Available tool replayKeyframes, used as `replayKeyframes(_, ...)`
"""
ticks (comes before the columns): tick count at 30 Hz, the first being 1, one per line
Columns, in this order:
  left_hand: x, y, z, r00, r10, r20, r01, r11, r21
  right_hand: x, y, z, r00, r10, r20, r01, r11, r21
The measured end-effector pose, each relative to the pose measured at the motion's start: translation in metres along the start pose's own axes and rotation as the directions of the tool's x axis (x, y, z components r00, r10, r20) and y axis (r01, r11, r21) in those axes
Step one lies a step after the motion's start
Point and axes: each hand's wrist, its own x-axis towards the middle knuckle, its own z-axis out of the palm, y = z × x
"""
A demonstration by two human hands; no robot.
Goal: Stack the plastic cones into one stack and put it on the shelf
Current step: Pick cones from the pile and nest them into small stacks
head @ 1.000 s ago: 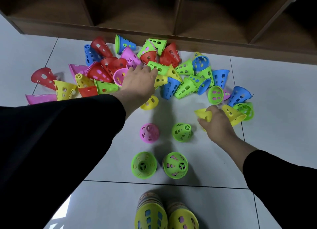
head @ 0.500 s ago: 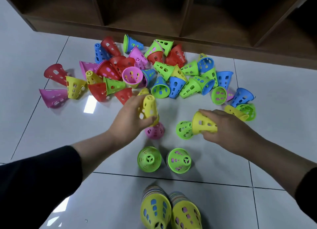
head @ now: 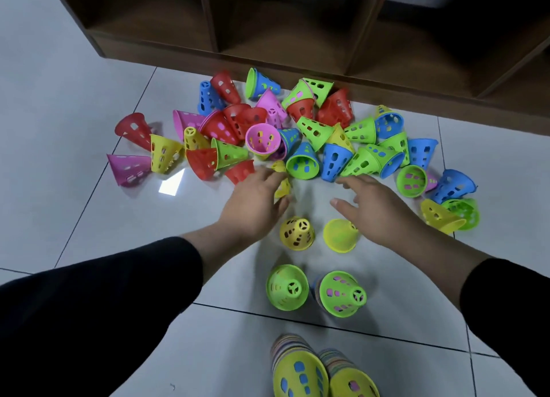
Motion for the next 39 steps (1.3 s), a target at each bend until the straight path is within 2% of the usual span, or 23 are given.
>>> replayKeyframes(3, 0.023, -0.011, 0.001, 0.988, -0.043, 0.151, 0.0, 0.961, 0.276, 0.041, -0.017, 0.007, 1.0, -0.027, -0.005, 0.027, 1.0, 0.011)
replayKeyframes(5, 0.032, -0.018, 0.003, 0.974, -0.05, 0.219, -0.043, 0.916, 0.399, 0.068, -0.027, 0.012, 0.999, -0.029, 0.027, 0.029, 1.0, -0.007)
replayKeyframes(9, 0.036, -0.016, 0.004, 0.983, -0.06, 0.172, -0.021, 0.902, 0.431, 0.104, -0.037, 0.021, 0.985, -0.007, 0.17, 0.027, 0.993, -0.118)
replayKeyframes(12, 0.034, -0.012, 0.008, 0.981, -0.116, 0.152, 0.057, 0.936, 0.348, 0.115, -0.043, 0.029, 0.989, 0.079, 0.123, -0.07, 0.995, -0.078)
replayKeyframes(15, 0.032, -0.013, 0.014, 0.952, -0.255, 0.169, 0.213, 0.949, 0.23, 0.119, -0.048, 0.039, 0.975, 0.214, 0.053, -0.214, 0.977, -0.002)
replayKeyframes(19, 0.03, -0.014, 0.019, 0.914, -0.352, 0.203, 0.328, 0.934, 0.144, 0.12, -0.048, 0.055, 0.921, 0.375, 0.101, -0.384, 0.918, 0.097)
replayKeyframes(23, 0.029, -0.016, 0.016, 0.857, -0.45, 0.251, 0.471, 0.882, -0.029, 0.119, -0.052, 0.058, 0.924, 0.364, 0.118, -0.374, 0.925, 0.073)
replayKeyframes(26, 0.026, -0.017, 0.008, 0.82, -0.492, 0.291, 0.562, 0.79, -0.247, 0.111, -0.051, 0.047, 0.933, 0.339, 0.122, -0.359, 0.903, 0.235)
replayKeyframes(29, 0.016, -0.012, -0.005, 0.849, -0.453, 0.273, 0.529, 0.722, -0.447, 0.089, -0.051, 0.023, 0.959, 0.284, 0.014, -0.247, 0.807, 0.537)
replayKeyframes(31, 0.007, -0.004, -0.016, 0.879, -0.417, 0.231, 0.473, 0.7, -0.536, 0.065, -0.049, 0.004, 0.969, 0.235, -0.074, -0.134, 0.755, 0.642)
replayKeyframes(34, -0.011, 0.009, -0.028, 0.927, -0.32, 0.194, 0.37, 0.709, -0.6, 0.016, -0.04, -0.016, 0.979, 0.16, -0.126, -0.042, 0.765, 0.643)
replayKeyframes(39, -0.027, 0.03, -0.023, 0.971, -0.128, 0.2, 0.224, 0.773, -0.594, -0.041, -0.016, -0.006, 0.987, 0.137, -0.083, -0.052, 0.763, 0.644)
